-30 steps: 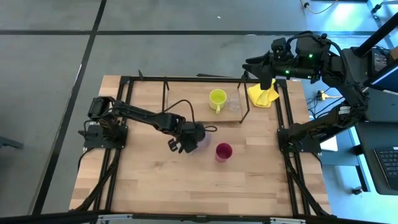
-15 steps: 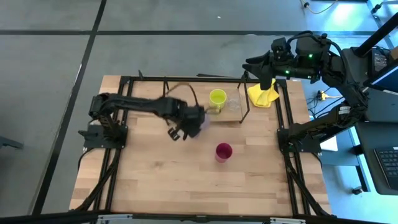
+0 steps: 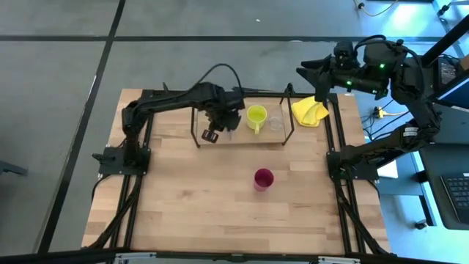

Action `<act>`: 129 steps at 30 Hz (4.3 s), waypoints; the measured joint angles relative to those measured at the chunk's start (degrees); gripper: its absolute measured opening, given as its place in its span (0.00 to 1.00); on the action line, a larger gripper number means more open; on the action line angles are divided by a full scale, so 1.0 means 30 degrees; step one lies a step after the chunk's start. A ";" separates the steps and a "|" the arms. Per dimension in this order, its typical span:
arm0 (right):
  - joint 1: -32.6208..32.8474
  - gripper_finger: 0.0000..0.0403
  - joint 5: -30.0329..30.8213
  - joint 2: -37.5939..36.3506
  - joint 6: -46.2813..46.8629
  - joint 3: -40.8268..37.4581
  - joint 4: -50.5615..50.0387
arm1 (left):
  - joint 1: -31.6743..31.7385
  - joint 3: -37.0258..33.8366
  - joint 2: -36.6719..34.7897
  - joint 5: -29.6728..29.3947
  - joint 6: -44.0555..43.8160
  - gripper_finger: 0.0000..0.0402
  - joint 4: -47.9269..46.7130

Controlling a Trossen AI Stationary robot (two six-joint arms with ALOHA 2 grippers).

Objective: Stack small to large cups/mugs on shelf
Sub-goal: Put the purple cup on the shelf

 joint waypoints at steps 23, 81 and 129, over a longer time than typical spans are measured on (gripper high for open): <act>0.0000 0.44 0.0370 -0.0568 0.0536 -0.0469 -0.0915 | 0.1971 0.0000 0.1454 0.1811 0.3373 0.05 0.1928; 0.0000 0.44 0.0151 -0.0544 0.1968 -0.0472 -0.2310 | 0.1834 0.0007 0.2743 0.1359 0.1012 0.10 0.2339; 0.0000 0.44 0.0202 -0.0544 0.1864 -0.0474 -0.2373 | 0.0617 0.0000 0.2721 0.0975 -0.0047 0.11 0.2149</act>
